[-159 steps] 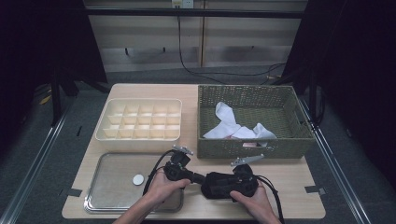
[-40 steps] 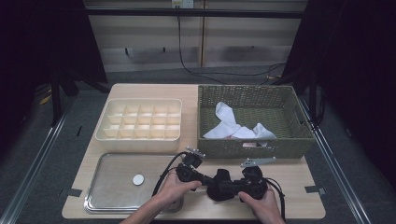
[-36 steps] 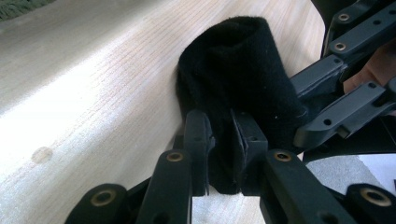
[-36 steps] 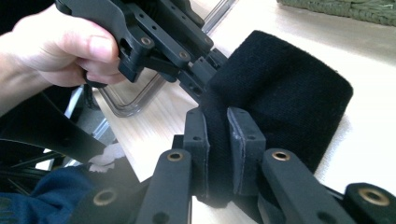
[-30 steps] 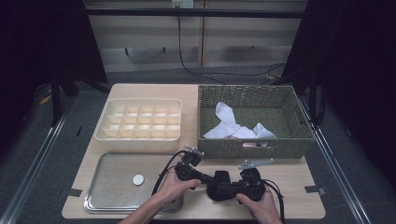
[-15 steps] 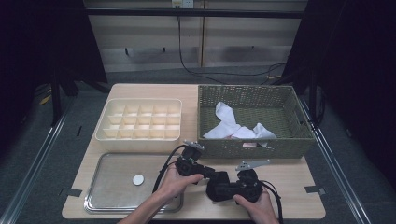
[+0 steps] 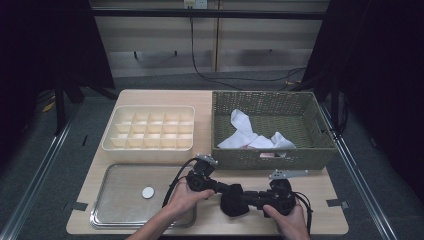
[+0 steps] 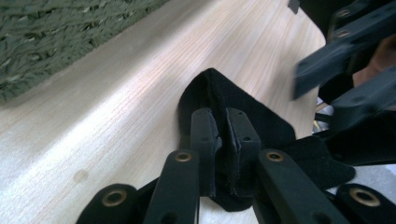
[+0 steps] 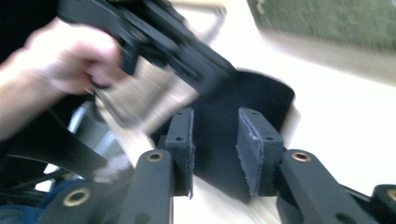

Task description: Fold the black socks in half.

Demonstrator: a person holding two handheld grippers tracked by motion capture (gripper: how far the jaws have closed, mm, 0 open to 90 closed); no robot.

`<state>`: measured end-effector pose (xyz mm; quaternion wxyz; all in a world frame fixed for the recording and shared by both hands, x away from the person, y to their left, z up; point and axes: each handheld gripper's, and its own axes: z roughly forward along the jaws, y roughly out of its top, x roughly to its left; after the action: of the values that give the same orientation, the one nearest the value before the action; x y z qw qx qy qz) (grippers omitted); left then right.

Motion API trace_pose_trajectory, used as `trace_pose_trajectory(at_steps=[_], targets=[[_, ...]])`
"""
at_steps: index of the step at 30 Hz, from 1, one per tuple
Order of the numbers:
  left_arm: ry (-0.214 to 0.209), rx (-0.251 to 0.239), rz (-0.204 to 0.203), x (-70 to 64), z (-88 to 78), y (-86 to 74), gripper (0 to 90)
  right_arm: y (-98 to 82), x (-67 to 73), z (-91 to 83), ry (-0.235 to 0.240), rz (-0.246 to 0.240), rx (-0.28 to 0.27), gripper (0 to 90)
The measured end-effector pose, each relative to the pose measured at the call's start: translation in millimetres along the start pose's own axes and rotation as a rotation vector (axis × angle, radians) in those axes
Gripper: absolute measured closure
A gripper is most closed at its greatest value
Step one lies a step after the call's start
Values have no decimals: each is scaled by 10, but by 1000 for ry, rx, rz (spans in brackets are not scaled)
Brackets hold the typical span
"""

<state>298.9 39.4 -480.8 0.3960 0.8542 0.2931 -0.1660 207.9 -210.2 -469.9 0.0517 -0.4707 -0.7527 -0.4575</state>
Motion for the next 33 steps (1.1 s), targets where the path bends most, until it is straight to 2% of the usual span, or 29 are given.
trace_pose_trajectory(at_steps=[3,5,10,12,13,15,18,19,22,24,26,27,30,33], targets=[[-3,-10,-15,21,2,-22,826,-80,-23,108,-34,17,38,576],[-5,-11,-21,25,2,-33,822,-97,-23,158,-35,19,56,543],[-12,-12,-61,43,5,-54,763,-120,-25,224,-65,14,91,520],[13,-8,-69,43,-10,-60,675,-139,-41,249,-68,32,98,521],[5,-20,-73,35,-25,-72,639,-140,-40,249,-68,32,99,524],[16,-14,-78,14,-35,-84,565,-136,-39,249,-74,37,102,532],[-7,-3,-109,3,-64,-115,487,-138,-36,255,-77,39,102,542],[-21,-1,-128,-2,-65,-130,482,-139,-35,256,-78,41,101,543],[-9,25,-123,13,-43,-161,450,-141,-35,264,-75,46,97,549],[-40,20,-156,32,-10,-189,444,-140,-36,264,-73,47,97,551],[-27,14,-162,29,20,-207,439,-147,-31,266,-75,46,92,557],[-43,17,-160,41,32,-208,443,-149,-30,265,-75,45,91,559],[-57,19,-172,41,71,-208,447,-151,-33,265,-71,45,90,574],[-47,28,-153,29,89,-188,454,-154,-29,265,-67,37,92,593]])
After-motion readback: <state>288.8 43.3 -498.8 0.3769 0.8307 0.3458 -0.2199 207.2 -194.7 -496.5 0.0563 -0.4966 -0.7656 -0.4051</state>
